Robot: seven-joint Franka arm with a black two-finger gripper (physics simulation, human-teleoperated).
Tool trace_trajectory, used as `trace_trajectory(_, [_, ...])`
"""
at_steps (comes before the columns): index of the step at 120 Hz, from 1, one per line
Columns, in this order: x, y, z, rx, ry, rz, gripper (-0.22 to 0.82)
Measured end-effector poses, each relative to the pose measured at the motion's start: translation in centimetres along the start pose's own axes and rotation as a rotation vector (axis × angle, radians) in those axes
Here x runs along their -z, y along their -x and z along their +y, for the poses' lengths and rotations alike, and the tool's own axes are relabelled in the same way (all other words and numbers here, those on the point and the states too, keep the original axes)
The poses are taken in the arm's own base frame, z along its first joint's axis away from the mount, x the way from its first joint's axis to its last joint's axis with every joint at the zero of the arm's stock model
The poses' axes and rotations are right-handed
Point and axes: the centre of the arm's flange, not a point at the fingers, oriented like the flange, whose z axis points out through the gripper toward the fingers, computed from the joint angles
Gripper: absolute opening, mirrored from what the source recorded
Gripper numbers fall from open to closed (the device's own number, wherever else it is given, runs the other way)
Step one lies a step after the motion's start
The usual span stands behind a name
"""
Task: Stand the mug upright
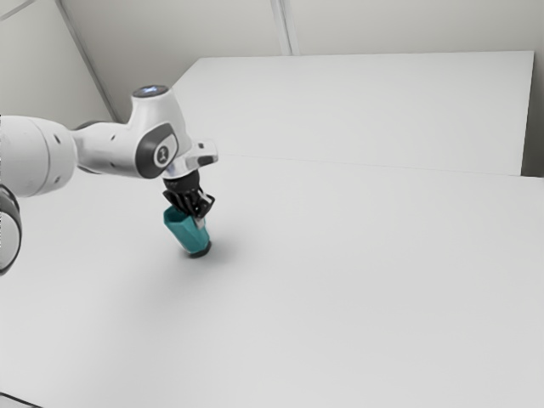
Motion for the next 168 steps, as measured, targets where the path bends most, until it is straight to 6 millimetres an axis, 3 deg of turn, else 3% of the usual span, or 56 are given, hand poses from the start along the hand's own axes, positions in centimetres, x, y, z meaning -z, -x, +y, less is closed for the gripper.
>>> trace_trajectory(23, [-1.3,-0.3,0.2,0.047,-0.003,-0.008,-0.18])
trace_trajectory(32, [-1.5,-0.4,0.3,0.06,0.001,-0.008,-0.13])
trace_trajectory(44, [-1.4,-0.5,0.9,0.066,0.009,-0.004,0.0])
trace_trajectory(62, [-0.3,-0.6,1.5,0.072,0.013,0.014,0.3])
trace_trajectory(88, [6.0,-0.3,1.8,0.08,0.012,0.079,0.49])
trace_trajectory(113, [15.3,-2.2,0.4,0.102,0.015,0.13,0.56])
trace_trajectory(126, [18.6,-3.3,-0.2,0.094,0.016,0.136,0.58])
trace_trajectory(142, [20.9,-3.3,0.2,0.068,0.021,0.114,0.59])
trace_trajectory(168, [21.3,-2.5,0.9,0.035,0.031,0.06,0.6])
